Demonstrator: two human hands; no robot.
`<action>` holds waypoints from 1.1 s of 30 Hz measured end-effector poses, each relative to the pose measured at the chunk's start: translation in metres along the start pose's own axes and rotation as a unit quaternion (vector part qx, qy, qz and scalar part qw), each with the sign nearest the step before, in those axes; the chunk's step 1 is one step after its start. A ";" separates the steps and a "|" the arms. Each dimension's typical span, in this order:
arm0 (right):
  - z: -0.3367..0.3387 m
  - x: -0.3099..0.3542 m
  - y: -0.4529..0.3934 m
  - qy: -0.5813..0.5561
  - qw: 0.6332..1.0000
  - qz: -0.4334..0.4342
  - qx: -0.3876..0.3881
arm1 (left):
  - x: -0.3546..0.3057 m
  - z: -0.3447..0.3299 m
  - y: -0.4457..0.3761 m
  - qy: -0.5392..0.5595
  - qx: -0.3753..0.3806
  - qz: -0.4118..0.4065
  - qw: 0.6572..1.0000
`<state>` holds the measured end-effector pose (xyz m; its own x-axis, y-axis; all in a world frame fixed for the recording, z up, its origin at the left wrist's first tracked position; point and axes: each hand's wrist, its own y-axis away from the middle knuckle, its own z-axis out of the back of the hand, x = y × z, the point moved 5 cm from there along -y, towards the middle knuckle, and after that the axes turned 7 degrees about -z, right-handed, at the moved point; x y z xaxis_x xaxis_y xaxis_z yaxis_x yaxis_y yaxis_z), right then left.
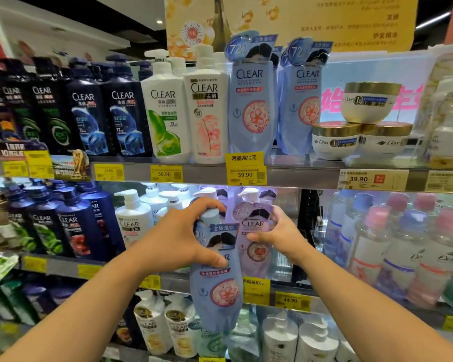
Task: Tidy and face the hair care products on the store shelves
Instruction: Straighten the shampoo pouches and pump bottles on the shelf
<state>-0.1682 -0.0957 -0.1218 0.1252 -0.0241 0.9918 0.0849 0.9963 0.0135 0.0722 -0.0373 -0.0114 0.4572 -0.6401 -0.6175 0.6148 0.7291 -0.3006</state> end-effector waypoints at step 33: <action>0.100 0.246 0.135 0.088 0.969 0.201 -0.117 | -0.158 0.043 -0.126 0.212 -0.226 -0.208 0.928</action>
<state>-0.2253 0.0413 0.1364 0.3585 0.3279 0.8741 0.2128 0.8829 -0.4185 -0.0499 -0.0388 0.1549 -0.1124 -0.8062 -0.5809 0.3050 0.5284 -0.7923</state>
